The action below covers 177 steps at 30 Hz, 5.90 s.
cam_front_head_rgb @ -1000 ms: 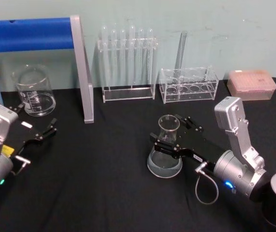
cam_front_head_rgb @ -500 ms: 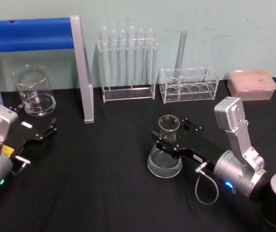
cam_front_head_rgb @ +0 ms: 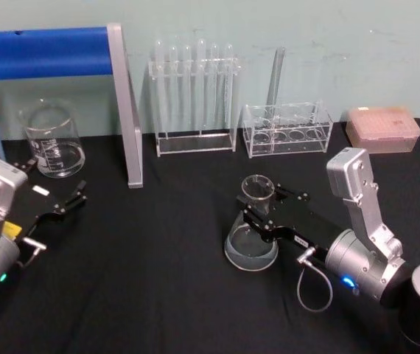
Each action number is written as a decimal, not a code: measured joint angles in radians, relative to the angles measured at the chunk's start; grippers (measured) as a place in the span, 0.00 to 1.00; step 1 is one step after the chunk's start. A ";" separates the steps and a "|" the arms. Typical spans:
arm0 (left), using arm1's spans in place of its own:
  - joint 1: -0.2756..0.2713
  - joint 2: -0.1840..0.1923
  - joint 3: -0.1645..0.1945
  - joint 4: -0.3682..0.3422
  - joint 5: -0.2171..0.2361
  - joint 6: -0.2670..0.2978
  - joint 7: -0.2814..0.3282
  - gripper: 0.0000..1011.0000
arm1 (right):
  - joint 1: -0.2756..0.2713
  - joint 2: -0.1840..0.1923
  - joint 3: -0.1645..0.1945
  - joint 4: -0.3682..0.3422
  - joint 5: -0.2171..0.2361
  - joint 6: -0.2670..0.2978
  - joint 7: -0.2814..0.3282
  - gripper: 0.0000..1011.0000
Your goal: Grasp the erlenmeyer flask with one hand, shake it three times, then place it back.
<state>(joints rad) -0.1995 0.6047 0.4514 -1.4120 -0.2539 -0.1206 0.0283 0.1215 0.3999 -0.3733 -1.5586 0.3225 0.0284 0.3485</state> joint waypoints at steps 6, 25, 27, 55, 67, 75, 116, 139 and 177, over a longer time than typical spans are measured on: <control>0.000 0.000 0.000 0.000 0.000 0.000 0.000 0.99 | -0.008 -0.003 0.019 -0.022 -0.005 0.011 -0.003 0.45; 0.000 0.000 0.000 0.000 0.000 0.000 0.000 0.99 | -0.019 0.005 0.087 -0.155 0.051 0.056 -0.003 0.45; 0.000 0.000 0.000 0.000 0.000 0.000 0.000 0.99 | -0.020 0.006 0.087 -0.157 0.052 0.056 -0.004 0.45; 0.000 0.000 0.000 0.000 0.000 0.000 0.000 0.99 | -0.033 -0.003 0.036 -0.184 0.027 0.060 -0.001 0.45; 0.000 0.000 0.000 0.000 0.000 0.000 0.000 0.99 | -0.047 0.004 -0.011 -0.224 0.044 0.067 0.037 0.45; 0.000 0.000 0.000 0.000 0.000 0.000 0.000 0.99 | -0.052 0.017 -0.036 -0.239 0.057 0.069 0.051 0.45; 0.000 0.000 0.000 0.000 0.000 0.000 0.000 0.99 | 0.050 -0.037 0.148 -0.057 -0.016 0.039 -0.094 0.44; 0.000 0.000 0.000 0.000 0.000 0.000 0.000 0.99 | 0.031 -0.053 0.137 -0.089 -0.039 0.067 -0.048 0.45; 0.000 0.000 0.000 0.000 0.000 0.000 0.000 0.99 | -0.044 0.027 -0.033 -0.242 0.036 0.080 0.057 0.45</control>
<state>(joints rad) -0.1995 0.6047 0.4514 -1.4120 -0.2539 -0.1205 0.0283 0.0772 0.4266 -0.4067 -1.8002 0.3586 0.1081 0.4051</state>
